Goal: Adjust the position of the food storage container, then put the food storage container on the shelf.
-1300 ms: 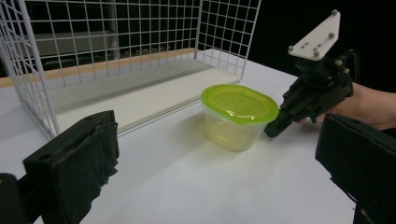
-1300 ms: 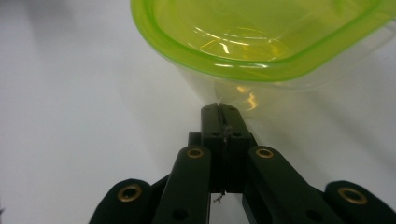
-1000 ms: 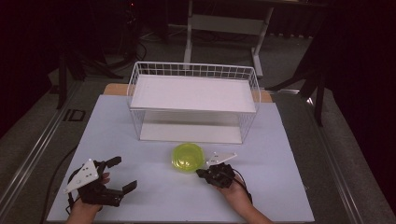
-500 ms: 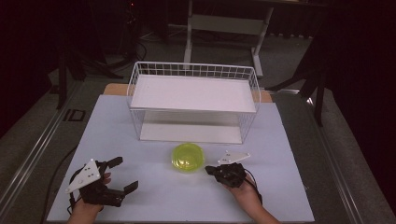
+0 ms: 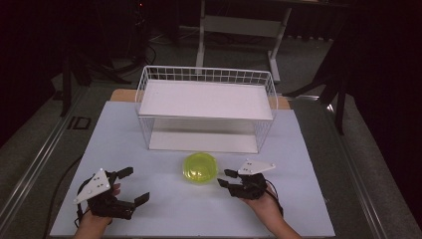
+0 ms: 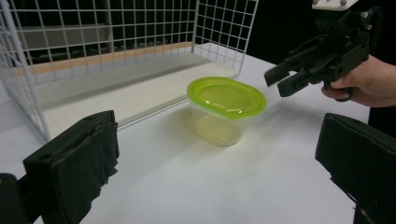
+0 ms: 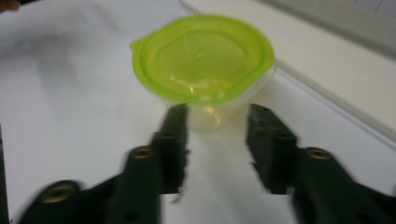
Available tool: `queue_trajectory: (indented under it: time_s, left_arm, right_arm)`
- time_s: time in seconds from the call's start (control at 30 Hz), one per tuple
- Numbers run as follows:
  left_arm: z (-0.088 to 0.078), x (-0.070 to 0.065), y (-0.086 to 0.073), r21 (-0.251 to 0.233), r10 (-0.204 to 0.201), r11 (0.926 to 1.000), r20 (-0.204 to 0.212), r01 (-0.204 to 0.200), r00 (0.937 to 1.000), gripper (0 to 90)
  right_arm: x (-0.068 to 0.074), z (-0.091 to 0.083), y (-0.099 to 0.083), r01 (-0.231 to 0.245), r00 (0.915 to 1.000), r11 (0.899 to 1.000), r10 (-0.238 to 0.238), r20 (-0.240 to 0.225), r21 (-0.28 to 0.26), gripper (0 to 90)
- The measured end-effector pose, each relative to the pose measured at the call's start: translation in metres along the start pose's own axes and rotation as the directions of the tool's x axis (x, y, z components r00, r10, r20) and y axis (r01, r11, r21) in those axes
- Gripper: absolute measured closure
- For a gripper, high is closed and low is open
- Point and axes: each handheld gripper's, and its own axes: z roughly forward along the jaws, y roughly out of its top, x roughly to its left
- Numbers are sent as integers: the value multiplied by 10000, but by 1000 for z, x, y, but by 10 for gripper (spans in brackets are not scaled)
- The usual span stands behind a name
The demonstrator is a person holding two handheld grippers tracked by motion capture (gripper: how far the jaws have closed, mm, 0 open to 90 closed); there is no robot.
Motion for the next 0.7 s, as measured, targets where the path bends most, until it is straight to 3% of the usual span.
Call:
queue_trajectory:
  time_s: [0.13, 0.2, 0.23, 0.27, 0.37, 0.43, 0.57, 0.67, 0.7]
  left_arm:
    - [8, -1, 5, 147, 91, 9998, 137, -93, 9999, 4]
    - [8, -1, 5, 147, 91, 9998, 137, -93, 9999, 4]
    - [14, -2, 9, 388, 213, 9990, 199, -220, 9996, 4]
    - [17, -2, 11, 450, 197, 9988, 248, -208, 9995, 4]
    - [22, -2, 14, 558, 217, 9982, 315, -235, 9993, 4]
    - [25, -1, 17, 609, 195, 9979, 299, -213, 9994, 4]
    - [34, 2, 21, 665, -128, 9977, 364, 103, 9993, 4]
    - [41, 3, 25, 966, -30, 9953, 356, -4, 9994, 4]
    - [44, 4, 26, 1012, -25, 9949, 431, -19, 9991, 4]
  right_arm:
    - [1, -5, 8, 102, 9999, 9990, -99, 64, -441, 296]
    - [1, -6, 9, 158, 9999, 9988, -158, 8, -456, 296]
    - [1, -6, 9, 158, 9999, 9988, -158, 8, -456, 275]
    - [1, -11, 15, 311, 9992, 9967, -329, -223, -750, 203]
    - [2, -13, 21, 559, 9982, 9948, -575, -170, -846, 145]
    - [3, -15, 24, 654, 9977, 9937, -668, -124, -913, 141]
    - [2, -15, 29, 765, 9963, 9922, -722, 468, -980, 160]
    - [0, -13, 32, 576, 9977, 9949, -543, 404, -830, 190]
    - [0, -11, 32, 703, 9964, 9939, -659, 532, -846, 248]
